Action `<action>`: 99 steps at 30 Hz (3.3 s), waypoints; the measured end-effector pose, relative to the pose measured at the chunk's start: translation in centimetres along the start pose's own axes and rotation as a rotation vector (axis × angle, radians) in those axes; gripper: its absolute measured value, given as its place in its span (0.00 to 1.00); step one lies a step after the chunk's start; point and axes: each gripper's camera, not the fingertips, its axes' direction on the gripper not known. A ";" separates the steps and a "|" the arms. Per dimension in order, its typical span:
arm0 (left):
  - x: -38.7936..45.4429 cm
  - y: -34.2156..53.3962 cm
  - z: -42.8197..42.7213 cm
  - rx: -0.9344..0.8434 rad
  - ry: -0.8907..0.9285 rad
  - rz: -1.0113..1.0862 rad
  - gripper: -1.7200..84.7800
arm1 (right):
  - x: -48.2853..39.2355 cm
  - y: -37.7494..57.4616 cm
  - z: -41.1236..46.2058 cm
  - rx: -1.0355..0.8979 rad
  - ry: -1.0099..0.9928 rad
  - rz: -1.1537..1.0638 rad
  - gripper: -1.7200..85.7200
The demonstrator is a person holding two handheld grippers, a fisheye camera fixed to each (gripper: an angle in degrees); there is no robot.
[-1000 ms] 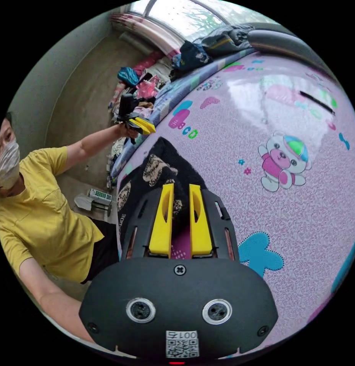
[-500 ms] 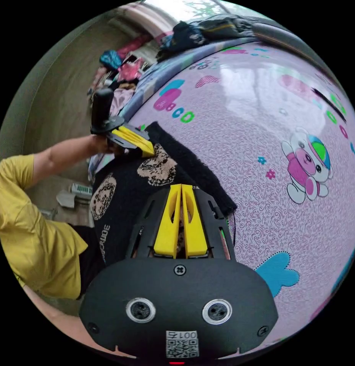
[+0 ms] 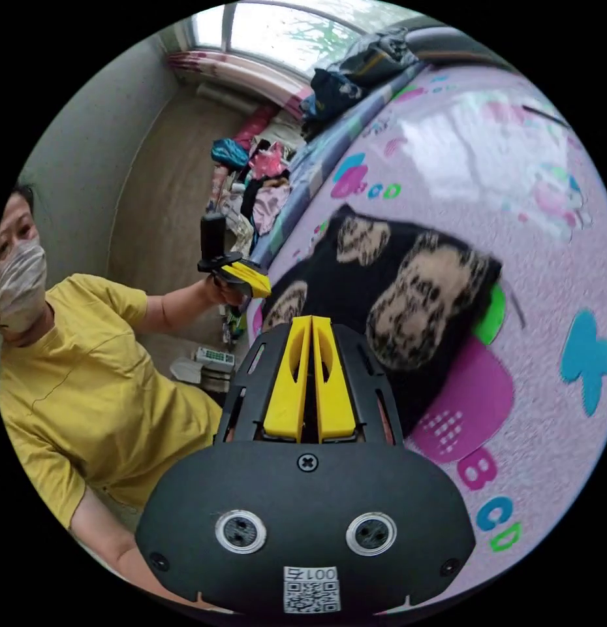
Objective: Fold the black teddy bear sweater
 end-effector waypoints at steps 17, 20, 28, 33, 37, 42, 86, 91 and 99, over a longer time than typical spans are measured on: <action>-5.6 3.6 -5.8 0.087 -0.065 -0.161 0.01 | 4.4 9.7 -8.1 0.192 0.054 0.275 0.09; -9.4 4.3 -7.2 0.081 -0.020 -0.235 0.08 | 6.5 11.8 -9.3 0.216 0.007 0.337 0.15; -15.4 5.0 -6.0 -0.013 0.147 -0.350 0.18 | 9.7 13.8 -9.7 0.199 -0.109 0.382 0.19; -16.7 4.1 -5.0 -0.025 0.207 -0.350 0.18 | 10.7 14.5 -10.4 0.213 -0.193 0.386 0.19; -17.6 3.1 -3.6 -0.048 0.314 -0.360 0.19 | 11.1 14.4 -10.6 0.182 -0.251 0.381 0.18; -17.9 1.4 -1.7 -0.079 0.388 -0.345 0.20 | 11.2 13.8 -10.2 0.161 -0.338 0.357 0.18; 10.3 -20.2 28.0 0.175 0.390 -0.300 0.07 | -2.9 36.4 -49.2 0.402 -0.170 0.119 0.07; 11.4 -32.7 30.3 0.247 0.350 -0.071 0.07 | -4.7 31.2 -57.0 0.454 0.027 -0.030 0.07; 11.0 -49.0 34.5 0.373 0.301 0.224 0.08 | -5.8 23.4 -64.8 0.493 0.410 -0.163 0.07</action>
